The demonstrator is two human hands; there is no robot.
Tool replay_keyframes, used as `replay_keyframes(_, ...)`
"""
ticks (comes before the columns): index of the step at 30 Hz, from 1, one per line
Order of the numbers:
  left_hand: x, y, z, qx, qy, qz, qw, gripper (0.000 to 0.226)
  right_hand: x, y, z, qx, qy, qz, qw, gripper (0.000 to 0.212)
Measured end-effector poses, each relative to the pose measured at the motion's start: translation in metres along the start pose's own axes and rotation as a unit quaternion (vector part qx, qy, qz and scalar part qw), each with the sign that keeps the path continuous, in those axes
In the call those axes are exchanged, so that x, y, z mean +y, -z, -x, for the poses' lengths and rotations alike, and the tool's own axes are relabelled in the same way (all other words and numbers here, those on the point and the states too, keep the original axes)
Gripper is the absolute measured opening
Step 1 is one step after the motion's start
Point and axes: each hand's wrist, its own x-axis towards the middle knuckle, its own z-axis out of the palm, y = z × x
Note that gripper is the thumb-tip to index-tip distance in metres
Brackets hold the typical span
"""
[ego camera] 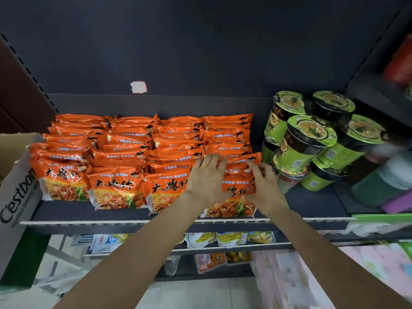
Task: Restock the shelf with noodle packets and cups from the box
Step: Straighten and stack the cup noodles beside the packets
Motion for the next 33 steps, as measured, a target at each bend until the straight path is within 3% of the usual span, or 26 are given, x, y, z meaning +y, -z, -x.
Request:
replay_keyframes(6, 0.009, 0.044, -0.029, 0.085, -0.016, 0.126, 0.988, 0.037, -0.006, 0.065, 0.005, 0.144, 0.083, -0.041, 0.985, 0.036)
replay_keyframes(13, 0.025, 0.081, -0.093, 0.124, -0.003, 0.271, 0.955, 0.027, 0.000, 0.147, -0.037, 0.219, 0.098, -0.014, 0.971, 0.026)
replay_keyframes(18, 0.029, 0.073, -0.144, 0.065, -0.017, 0.295, 0.953, 0.037, 0.029, 0.181, -0.094, 0.155, 0.049, 0.024, 0.986, 0.032)
replay_keyframes(21, 0.032, 0.060, -0.166, 0.013, 0.007, 0.302, 0.953, 0.046, 0.038, 0.186, -0.125, 0.093, 0.022, 0.053, 0.994, 0.049)
replay_keyframes(23, 0.033, 0.052, -0.177, -0.001, 0.029, 0.371, 0.928, 0.052, 0.042, 0.185, -0.142, 0.053, 0.003, 0.062, 0.997, 0.060)
replay_keyframes(28, 0.039, 0.050, -0.198, -0.001, 0.047, 0.562, 0.826, 0.062, 0.048, 0.184, -0.159, 0.006, -0.018, 0.085, 0.996, 0.070)
replay_keyframes(33, 0.043, 0.058, -0.220, 0.003, 0.020, 0.594, 0.804, 0.048, 0.048, 0.199, -0.160, -0.030, -0.008, 0.057, 0.998, 0.062)
